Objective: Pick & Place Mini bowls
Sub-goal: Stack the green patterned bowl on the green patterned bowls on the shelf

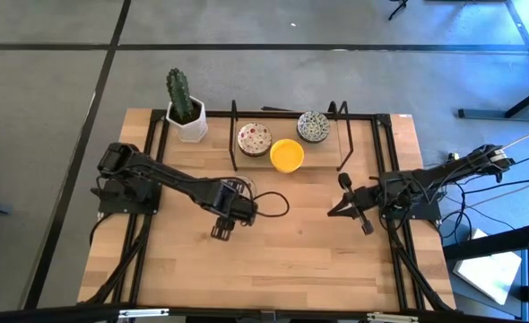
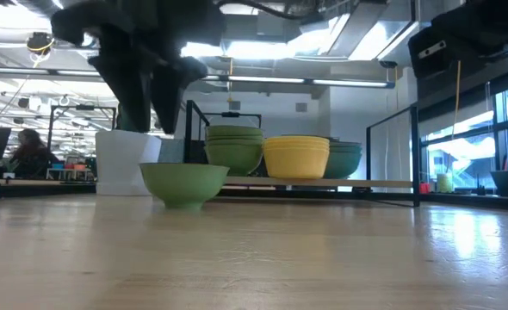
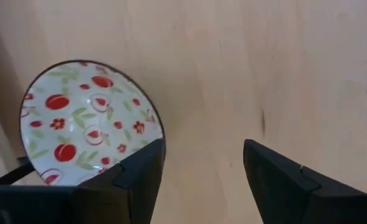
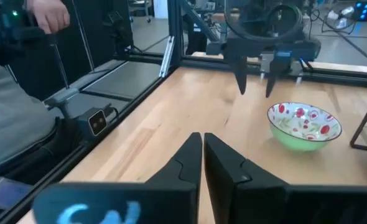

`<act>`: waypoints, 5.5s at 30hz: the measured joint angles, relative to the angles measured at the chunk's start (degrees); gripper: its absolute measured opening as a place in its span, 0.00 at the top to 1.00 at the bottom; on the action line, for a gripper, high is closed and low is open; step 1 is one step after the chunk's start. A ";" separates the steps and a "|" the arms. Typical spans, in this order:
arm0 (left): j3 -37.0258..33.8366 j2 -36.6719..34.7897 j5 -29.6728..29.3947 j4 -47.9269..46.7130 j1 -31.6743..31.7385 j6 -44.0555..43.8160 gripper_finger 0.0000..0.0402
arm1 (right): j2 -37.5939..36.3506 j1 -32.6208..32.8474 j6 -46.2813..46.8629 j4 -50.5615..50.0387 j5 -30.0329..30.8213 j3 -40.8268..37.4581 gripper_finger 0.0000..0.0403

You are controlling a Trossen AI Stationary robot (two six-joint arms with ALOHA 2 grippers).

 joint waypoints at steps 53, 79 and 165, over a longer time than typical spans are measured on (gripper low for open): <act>1.57 8.15 -0.59 -1.45 5.04 4.02 0.96 | 3.04 0.00 0.54 -2.34 0.15 0.00 0.95; -12.15 -42.27 -17.47 21.40 -27.11 -4.81 0.96 | 7.84 0.00 -1.55 1.94 1.11 0.00 0.95; 18.74 -12.97 -26.15 3.16 13.17 -0.42 0.97 | -20.85 -0.02 -3.33 -11.99 -0.90 -6.73 0.95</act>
